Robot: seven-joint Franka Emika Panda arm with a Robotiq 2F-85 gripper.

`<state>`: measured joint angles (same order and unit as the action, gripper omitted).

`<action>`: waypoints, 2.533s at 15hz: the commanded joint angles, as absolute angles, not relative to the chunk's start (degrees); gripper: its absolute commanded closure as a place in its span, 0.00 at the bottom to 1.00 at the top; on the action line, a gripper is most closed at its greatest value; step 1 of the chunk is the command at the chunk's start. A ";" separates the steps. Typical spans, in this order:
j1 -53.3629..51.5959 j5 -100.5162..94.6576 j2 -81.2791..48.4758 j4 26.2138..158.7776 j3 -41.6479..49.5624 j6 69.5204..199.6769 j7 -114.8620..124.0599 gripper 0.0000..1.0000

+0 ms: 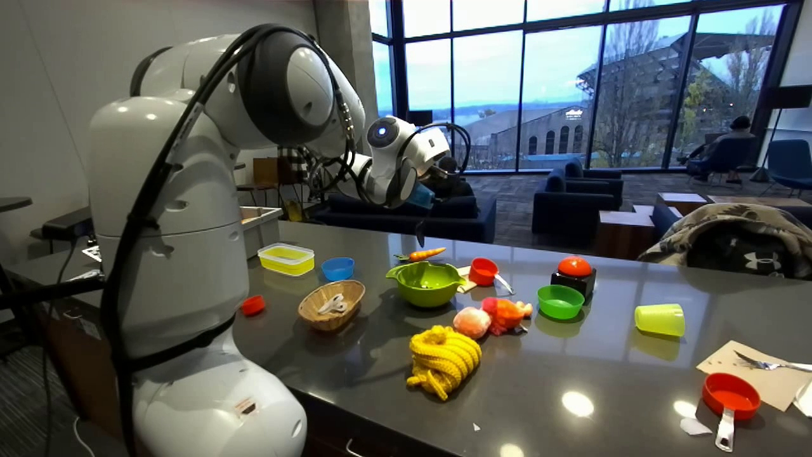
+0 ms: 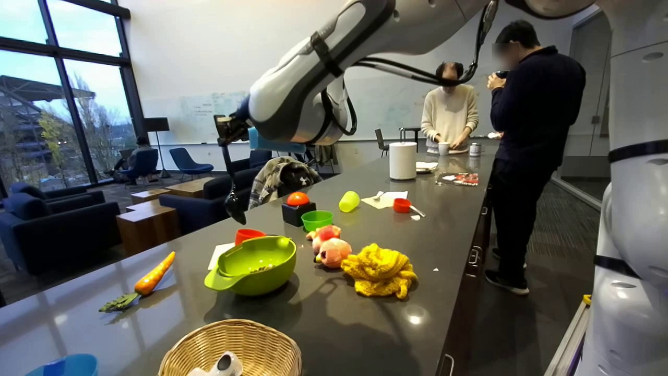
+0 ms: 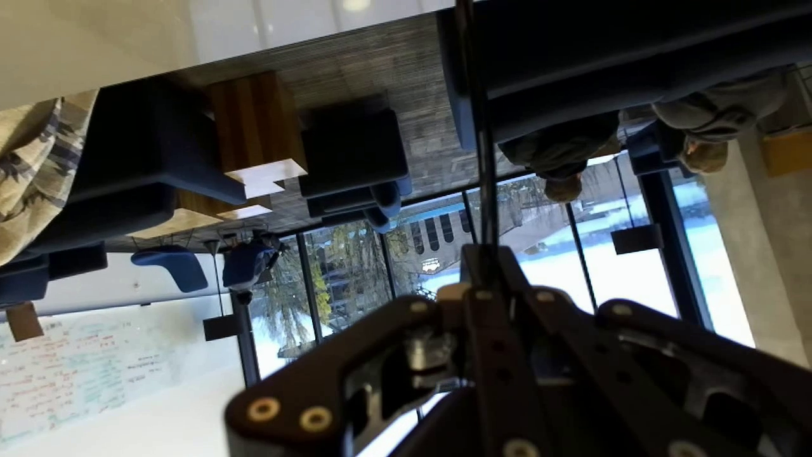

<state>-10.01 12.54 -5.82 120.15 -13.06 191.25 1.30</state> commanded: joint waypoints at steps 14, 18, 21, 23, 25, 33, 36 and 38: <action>-11.11 8.21 -10.02 118.72 -11.94 191.44 3.42 0.99; -8.43 9.45 -11.71 117.98 -13.78 192.17 1.74 0.99; -7.35 9.43 -13.07 117.29 -13.94 192.48 1.73 0.99; -6.82 9.43 -13.91 117.09 -14.29 192.70 1.79 0.99; -6.57 9.40 -14.65 117.00 -14.61 192.92 1.79 0.99; -6.09 9.20 -15.79 117.61 -15.37 192.69 1.39 0.99; -4.90 8.78 -15.58 118.52 -15.79 192.68 0.80 0.99; -3.95 8.83 -15.44 119.30 -16.32 192.76 0.50 0.99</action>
<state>-6.24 10.16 -15.76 118.13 -14.85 192.17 0.99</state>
